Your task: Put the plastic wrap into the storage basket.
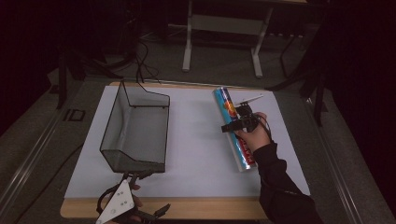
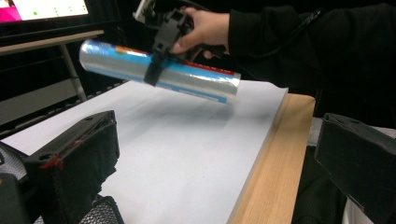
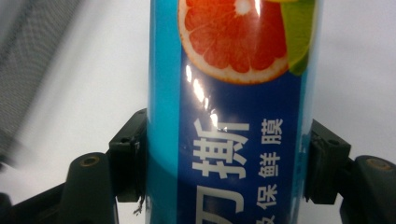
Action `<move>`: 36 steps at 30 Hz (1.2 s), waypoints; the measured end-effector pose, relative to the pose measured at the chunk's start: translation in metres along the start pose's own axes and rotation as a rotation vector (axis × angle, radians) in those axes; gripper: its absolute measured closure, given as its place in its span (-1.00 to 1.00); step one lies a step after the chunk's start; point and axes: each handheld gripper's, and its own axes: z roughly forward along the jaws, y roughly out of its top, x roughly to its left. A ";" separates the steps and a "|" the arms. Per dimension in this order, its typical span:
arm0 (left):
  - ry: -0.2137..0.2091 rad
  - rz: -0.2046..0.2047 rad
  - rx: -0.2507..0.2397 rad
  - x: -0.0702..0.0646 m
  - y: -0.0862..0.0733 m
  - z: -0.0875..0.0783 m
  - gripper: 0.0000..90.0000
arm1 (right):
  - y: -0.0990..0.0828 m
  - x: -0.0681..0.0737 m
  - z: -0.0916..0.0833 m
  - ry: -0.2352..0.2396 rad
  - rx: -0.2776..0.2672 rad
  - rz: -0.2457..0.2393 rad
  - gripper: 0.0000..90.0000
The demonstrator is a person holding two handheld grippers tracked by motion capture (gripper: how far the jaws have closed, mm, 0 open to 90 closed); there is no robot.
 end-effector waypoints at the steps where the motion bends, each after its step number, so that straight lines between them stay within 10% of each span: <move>1: -0.001 0.000 -0.001 0.000 0.000 0.000 -0.99 | 0.000 0.000 0.000 0.000 0.000 0.000 -0.30; 36: 0.048 0.014 0.016 0.004 0.000 -0.001 -0.99 | 0.072 0.117 -0.051 0.158 -0.335 -0.036 -0.29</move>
